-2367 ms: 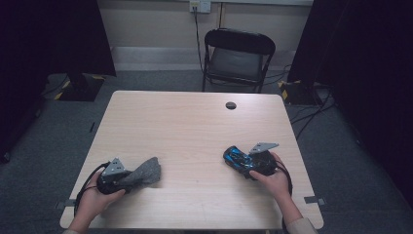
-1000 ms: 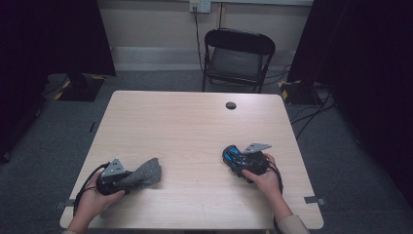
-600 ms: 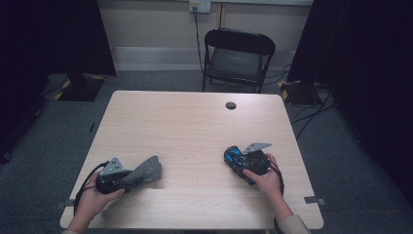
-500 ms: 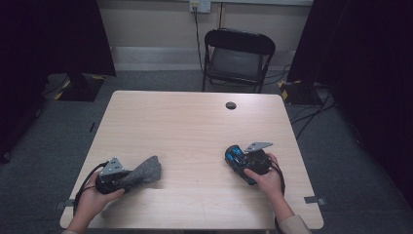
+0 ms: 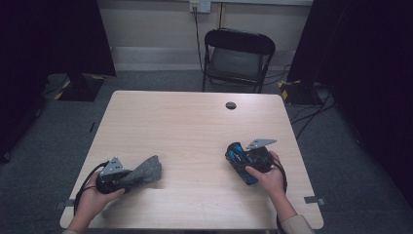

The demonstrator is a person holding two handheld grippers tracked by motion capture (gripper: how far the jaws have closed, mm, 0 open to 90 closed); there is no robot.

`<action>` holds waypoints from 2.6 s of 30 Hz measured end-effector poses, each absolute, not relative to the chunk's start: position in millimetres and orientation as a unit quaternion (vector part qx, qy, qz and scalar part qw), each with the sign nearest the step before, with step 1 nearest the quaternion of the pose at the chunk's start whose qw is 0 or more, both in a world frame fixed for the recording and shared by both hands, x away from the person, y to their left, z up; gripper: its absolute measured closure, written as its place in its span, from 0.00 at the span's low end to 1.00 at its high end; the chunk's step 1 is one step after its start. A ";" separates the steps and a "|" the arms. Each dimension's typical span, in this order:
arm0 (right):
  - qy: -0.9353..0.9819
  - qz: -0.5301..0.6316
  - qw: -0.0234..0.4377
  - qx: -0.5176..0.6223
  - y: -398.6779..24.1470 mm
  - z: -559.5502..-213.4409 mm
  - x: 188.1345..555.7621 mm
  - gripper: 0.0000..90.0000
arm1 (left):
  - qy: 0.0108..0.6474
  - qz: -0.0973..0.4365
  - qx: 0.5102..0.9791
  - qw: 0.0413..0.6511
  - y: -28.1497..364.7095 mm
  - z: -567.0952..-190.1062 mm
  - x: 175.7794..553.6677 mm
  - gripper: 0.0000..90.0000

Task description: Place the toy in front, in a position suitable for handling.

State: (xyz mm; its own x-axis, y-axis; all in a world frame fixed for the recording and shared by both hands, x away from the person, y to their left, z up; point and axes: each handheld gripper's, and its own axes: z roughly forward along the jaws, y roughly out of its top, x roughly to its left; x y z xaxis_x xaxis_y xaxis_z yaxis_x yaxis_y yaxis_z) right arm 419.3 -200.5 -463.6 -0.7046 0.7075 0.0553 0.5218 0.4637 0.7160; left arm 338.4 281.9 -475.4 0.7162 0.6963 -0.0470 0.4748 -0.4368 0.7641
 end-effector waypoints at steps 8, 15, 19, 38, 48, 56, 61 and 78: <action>0.854 0.379 0.114 0.338 -177.3 -455.0 417.1 0.31 | 0.346 0.140 0.837 0.400 280.8 -473.9 338.7 0.69; 0.871 0.371 0.097 0.307 -141.1 -457.2 416.6 0.31 | 0.345 0.140 0.837 0.402 280.4 -473.7 338.7 0.69; 0.878 0.364 0.091 0.298 -125.9 -462.7 417.8 0.30 | 0.344 0.140 0.837 0.402 281.0 -473.7 338.5 0.69; 0.883 0.356 0.071 0.297 -107.2 -481.7 421.6 0.30 | 0.345 0.140 0.835 0.404 283.1 -473.4 337.4 0.69; 0.881 0.361 0.071 0.299 -107.6 -483.7 421.8 0.30 | 0.345 0.140 0.836 0.404 282.6 -473.0 337.2 0.69; 0.880 0.363 0.071 0.297 -107.3 -484.2 422.1 0.30 | 0.343 0.140 0.835 0.406 281.8 -471.5 337.4 0.70; 0.878 0.366 0.076 0.298 -106.3 -485.3 421.1 0.30 | 0.343 0.139 0.836 0.406 280.7 -471.5 337.8 0.70; 0.874 0.389 0.098 0.275 -129.9 -467.2 403.5 0.21 | 0.339 0.146 0.830 0.417 261.4 -457.3 349.2 0.70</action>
